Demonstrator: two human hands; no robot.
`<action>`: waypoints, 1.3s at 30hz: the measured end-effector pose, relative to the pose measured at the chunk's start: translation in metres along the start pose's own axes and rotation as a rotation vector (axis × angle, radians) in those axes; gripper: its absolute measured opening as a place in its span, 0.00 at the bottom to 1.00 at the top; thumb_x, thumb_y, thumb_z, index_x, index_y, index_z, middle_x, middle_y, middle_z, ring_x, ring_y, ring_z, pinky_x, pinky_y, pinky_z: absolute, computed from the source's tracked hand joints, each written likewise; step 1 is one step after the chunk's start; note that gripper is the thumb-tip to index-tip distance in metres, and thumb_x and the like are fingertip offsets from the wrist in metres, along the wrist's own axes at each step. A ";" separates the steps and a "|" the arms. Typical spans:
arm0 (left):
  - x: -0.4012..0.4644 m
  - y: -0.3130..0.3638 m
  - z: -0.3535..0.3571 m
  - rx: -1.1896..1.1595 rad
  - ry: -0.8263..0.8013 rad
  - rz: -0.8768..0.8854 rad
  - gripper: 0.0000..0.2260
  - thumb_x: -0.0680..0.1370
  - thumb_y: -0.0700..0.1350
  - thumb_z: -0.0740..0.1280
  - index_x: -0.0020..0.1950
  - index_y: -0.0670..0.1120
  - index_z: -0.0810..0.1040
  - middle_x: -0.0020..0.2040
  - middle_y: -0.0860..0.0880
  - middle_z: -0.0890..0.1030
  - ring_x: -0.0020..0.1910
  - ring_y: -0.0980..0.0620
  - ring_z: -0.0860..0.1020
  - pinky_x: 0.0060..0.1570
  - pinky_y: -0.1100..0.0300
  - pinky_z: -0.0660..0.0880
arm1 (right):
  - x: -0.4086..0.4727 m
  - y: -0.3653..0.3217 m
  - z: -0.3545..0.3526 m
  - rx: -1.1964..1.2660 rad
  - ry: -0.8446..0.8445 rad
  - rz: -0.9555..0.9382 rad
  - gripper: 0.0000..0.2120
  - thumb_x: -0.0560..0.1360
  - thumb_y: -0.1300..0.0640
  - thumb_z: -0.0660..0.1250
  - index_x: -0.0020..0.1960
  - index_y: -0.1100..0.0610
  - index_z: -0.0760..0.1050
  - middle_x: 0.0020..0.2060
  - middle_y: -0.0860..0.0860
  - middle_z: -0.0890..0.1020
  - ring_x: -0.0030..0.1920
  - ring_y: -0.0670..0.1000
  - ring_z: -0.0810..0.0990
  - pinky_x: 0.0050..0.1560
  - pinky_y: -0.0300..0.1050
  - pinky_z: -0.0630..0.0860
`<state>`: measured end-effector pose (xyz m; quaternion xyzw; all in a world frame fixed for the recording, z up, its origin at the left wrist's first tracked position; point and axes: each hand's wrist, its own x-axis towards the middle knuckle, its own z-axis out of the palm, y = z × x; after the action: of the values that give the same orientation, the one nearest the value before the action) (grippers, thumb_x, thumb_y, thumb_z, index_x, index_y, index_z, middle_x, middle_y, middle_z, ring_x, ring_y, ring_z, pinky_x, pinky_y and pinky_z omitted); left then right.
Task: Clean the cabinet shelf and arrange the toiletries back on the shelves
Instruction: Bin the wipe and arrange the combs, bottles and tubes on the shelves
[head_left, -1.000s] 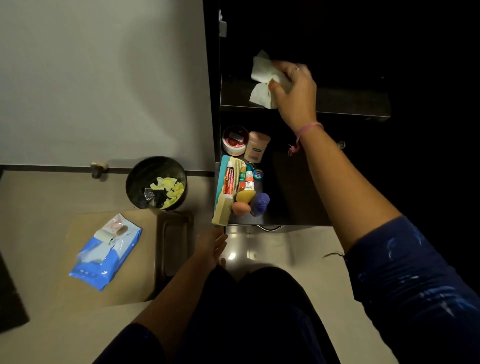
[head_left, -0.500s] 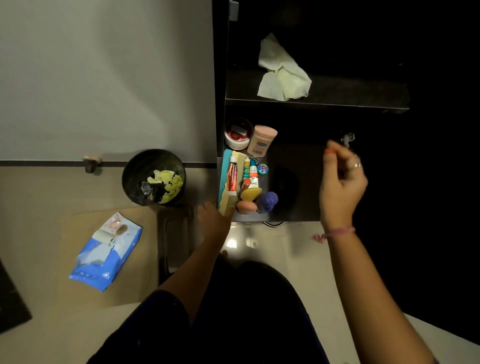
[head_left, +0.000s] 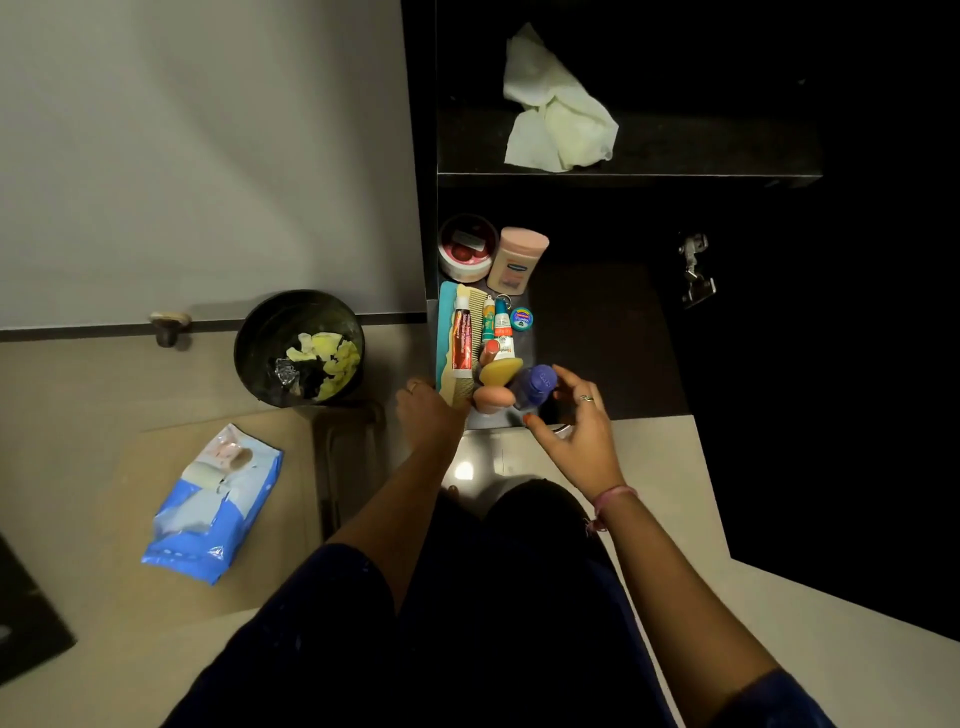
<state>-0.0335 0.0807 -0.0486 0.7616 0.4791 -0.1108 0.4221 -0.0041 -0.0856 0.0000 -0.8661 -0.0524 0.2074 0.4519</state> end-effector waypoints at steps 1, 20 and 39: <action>0.001 0.001 0.001 0.003 -0.003 -0.016 0.30 0.69 0.49 0.74 0.65 0.39 0.66 0.64 0.41 0.70 0.64 0.44 0.69 0.61 0.53 0.71 | 0.002 0.000 0.003 -0.004 0.009 0.001 0.30 0.71 0.56 0.72 0.70 0.54 0.65 0.62 0.50 0.69 0.59 0.45 0.72 0.57 0.30 0.69; -0.009 0.006 -0.014 -0.242 -0.076 -0.068 0.12 0.76 0.40 0.66 0.56 0.41 0.66 0.56 0.41 0.75 0.45 0.50 0.75 0.37 0.60 0.75 | 0.006 -0.003 0.024 -0.030 0.216 0.054 0.16 0.73 0.59 0.70 0.60 0.60 0.74 0.51 0.49 0.72 0.47 0.46 0.74 0.47 0.30 0.71; -0.083 0.056 -0.081 -0.056 -0.189 0.381 0.17 0.73 0.43 0.71 0.56 0.41 0.69 0.53 0.45 0.74 0.50 0.50 0.76 0.40 0.65 0.75 | -0.023 -0.001 -0.045 0.042 0.656 0.052 0.12 0.71 0.63 0.71 0.53 0.66 0.75 0.48 0.61 0.76 0.36 0.39 0.72 0.36 0.21 0.66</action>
<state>-0.0491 0.0782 0.0794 0.8127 0.2877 -0.0867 0.4993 -0.0068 -0.1259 0.0313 -0.8781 0.1224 -0.0702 0.4572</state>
